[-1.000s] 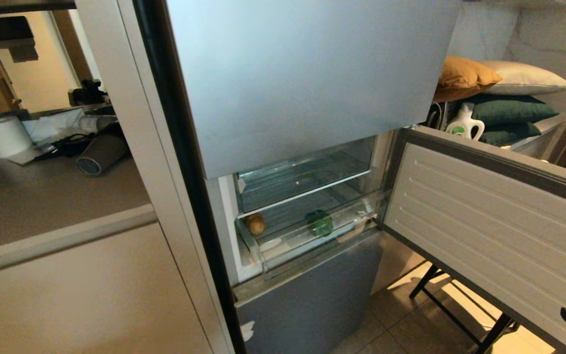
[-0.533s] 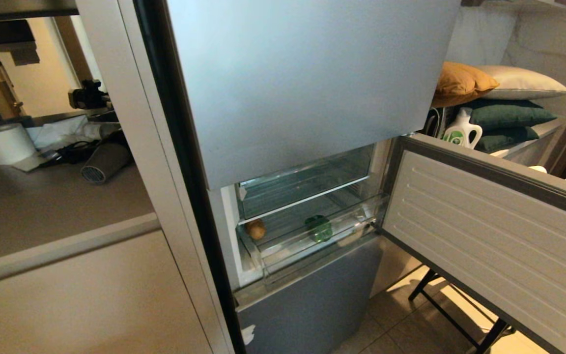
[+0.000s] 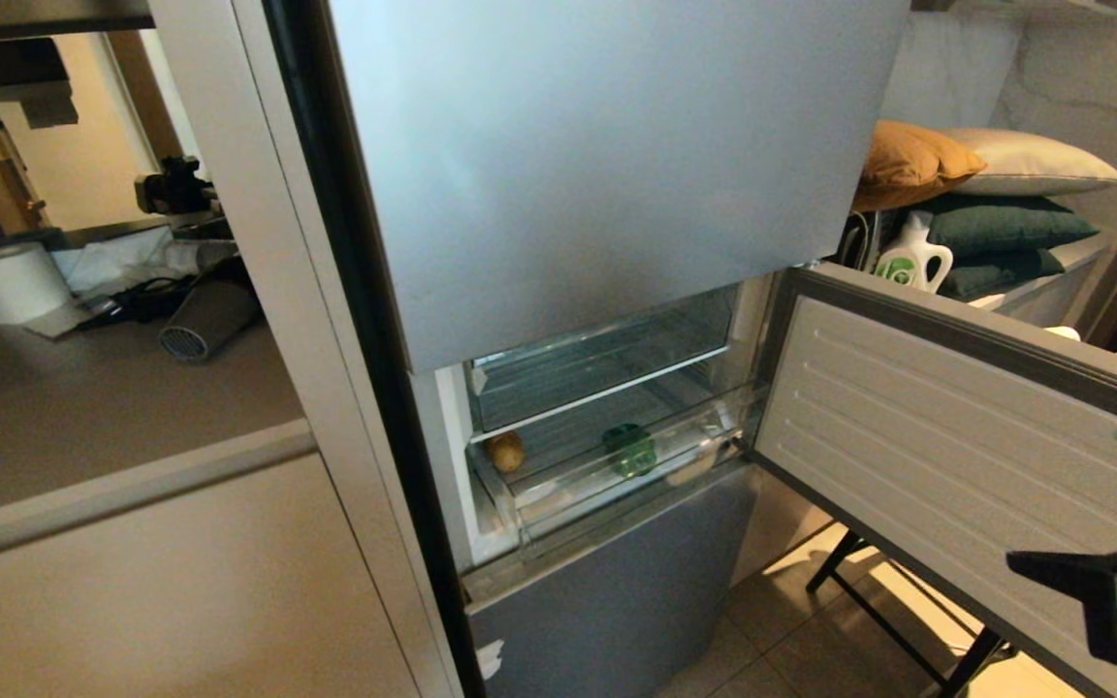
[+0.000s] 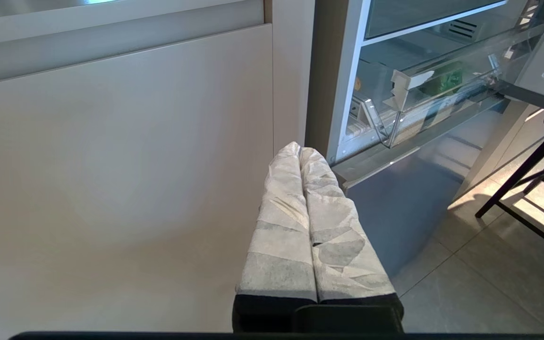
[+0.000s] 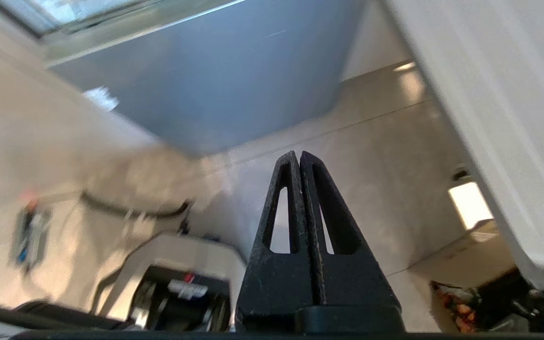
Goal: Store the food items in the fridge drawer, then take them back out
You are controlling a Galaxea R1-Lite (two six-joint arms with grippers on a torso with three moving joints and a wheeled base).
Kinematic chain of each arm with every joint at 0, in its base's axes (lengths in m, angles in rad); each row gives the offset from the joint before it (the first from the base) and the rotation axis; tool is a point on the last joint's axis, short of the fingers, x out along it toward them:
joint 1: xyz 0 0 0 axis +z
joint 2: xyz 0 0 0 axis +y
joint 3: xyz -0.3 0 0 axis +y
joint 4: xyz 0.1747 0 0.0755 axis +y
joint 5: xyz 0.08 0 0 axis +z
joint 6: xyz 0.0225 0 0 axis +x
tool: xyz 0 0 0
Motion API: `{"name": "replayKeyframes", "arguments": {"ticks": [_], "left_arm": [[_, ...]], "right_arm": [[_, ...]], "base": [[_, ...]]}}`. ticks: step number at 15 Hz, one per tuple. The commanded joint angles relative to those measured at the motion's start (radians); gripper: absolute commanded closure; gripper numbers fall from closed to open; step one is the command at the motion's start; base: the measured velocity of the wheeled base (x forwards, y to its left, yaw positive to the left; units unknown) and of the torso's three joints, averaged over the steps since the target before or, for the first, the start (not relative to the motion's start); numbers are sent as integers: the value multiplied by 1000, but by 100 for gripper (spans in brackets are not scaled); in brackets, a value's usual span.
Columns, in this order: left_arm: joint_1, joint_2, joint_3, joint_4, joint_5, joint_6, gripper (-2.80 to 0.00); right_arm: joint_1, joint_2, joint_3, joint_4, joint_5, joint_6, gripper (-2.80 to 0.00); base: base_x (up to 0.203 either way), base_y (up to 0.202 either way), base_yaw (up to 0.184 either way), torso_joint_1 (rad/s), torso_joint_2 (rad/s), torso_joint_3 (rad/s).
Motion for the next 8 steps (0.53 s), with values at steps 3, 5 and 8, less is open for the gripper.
{"name": "replayKeyframes", "arguments": {"ticks": [3,5,8], "left_arm": [[0,0,11,-1,0,0,0],[0,0,11,-1,0,0,0],[0,0,11,-1,0,0,0]], "right_arm": [[23,349,-175,14,37,6,0],[-23,486,-295,16,47,3,0],[-74,692,-490,13,54,-12,0]], "base": [[0,0,0,0,0,0],[0,0,0,0,0,0],[0,0,0,0,0,0]]}}
